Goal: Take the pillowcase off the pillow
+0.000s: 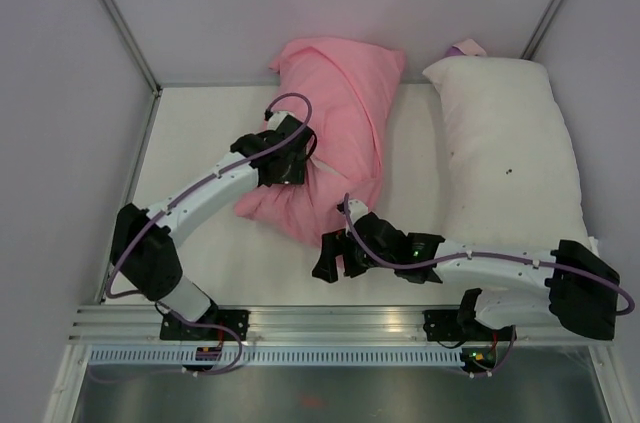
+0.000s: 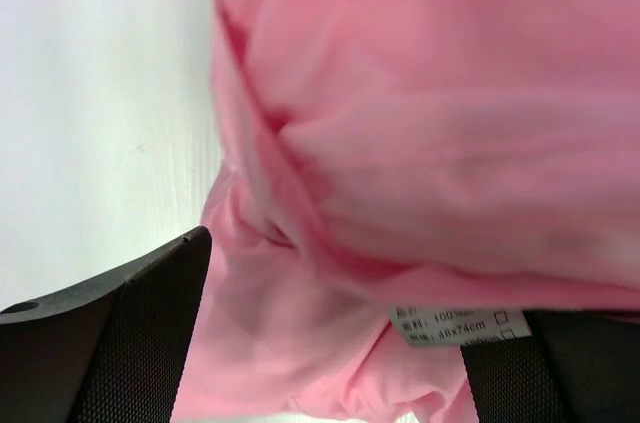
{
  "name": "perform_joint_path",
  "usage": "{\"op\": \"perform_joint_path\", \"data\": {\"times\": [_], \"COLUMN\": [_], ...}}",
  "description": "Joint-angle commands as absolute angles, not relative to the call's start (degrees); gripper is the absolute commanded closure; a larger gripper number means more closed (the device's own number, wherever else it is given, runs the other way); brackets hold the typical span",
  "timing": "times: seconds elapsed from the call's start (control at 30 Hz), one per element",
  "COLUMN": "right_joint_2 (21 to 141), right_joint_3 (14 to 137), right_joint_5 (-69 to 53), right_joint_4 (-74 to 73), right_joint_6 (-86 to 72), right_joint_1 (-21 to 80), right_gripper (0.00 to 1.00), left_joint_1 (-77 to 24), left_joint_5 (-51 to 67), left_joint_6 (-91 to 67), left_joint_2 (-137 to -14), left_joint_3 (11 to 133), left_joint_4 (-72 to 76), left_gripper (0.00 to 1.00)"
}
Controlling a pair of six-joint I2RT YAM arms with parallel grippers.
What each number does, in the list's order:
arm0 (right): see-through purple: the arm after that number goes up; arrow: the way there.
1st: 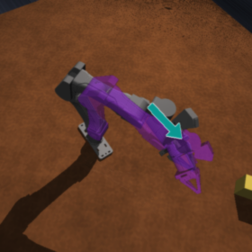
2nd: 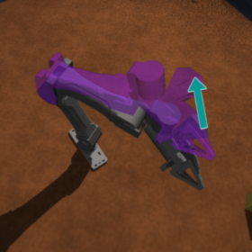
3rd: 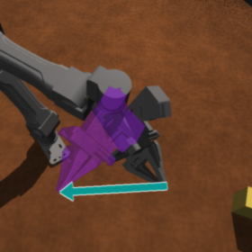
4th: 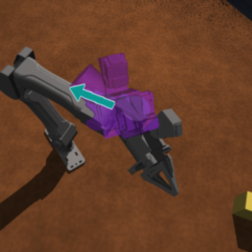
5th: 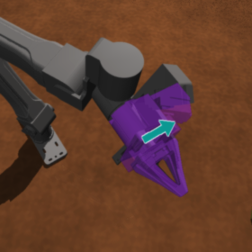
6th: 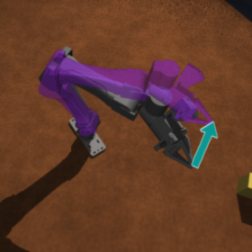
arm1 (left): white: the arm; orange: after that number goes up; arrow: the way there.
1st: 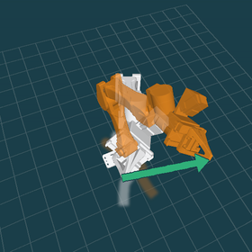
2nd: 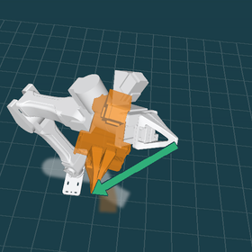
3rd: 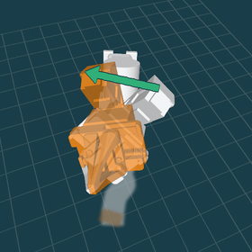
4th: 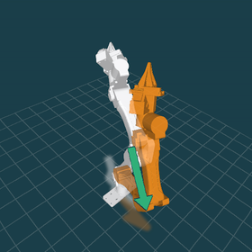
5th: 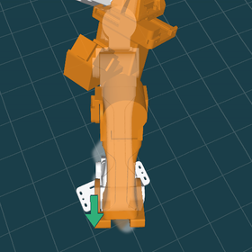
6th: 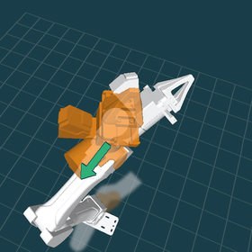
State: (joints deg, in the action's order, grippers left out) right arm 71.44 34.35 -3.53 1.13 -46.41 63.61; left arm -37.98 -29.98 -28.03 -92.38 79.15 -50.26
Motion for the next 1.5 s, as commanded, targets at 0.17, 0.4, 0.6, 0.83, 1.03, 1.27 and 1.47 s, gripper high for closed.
{"op": "perform_joint_path", "data": {"times": [0.17,0.4,0.6,0.83,1.03,1.27,1.47], "right_joint_2": [58.45,64.05,74.16,79.45,86.21,88.16,74.02], "right_joint_3": [53.06,58.97,57.92,45.45,43.07,45.34,51.14], "right_joint_5": [16.93,12.33,3.09,-7.91,-8.35,-8.01,3.49], "right_joint_4": [-28.96,-32.97,-23.83,-8.37,1.11,4.67,-11.75], "right_joint_6": [-38.77,-33.23,-30.5,-36.91,-43.23,-46.76,-40.71], "right_joint_1": [63.64,43.55,32.18,36.54,52.81,64.86,66.45], "right_gripper": [0.04,0.02,0.02,0.02,0.02,0.02,0.02], "left_joint_1": [-38.32,-39.63,-44.81,-46.32,-38.33,-34.1,-34.1], "left_joint_5": [-40.44,-25.25,-11.19,-15.98,-18.1,-27.93,-27.2], "left_joint_6": [-42.35,-41.83,-49.47,-48.36,-40.0,-32.08,-34.18], "left_joint_2": [-69.81,-58.1,-54.66,-67.74,-78.92,-79.02,-64.56], "left_joint_3": [68.65,59.09,44.24,44.81,56.5,70.74,66.38], "left_joint_4": [-51.33,-47.91,-32.91,-30.75,-33.75,-41.47,-47.02], "left_gripper": [0.01,0.09,0.18,0.12,0.08,0.06,0.05]}}
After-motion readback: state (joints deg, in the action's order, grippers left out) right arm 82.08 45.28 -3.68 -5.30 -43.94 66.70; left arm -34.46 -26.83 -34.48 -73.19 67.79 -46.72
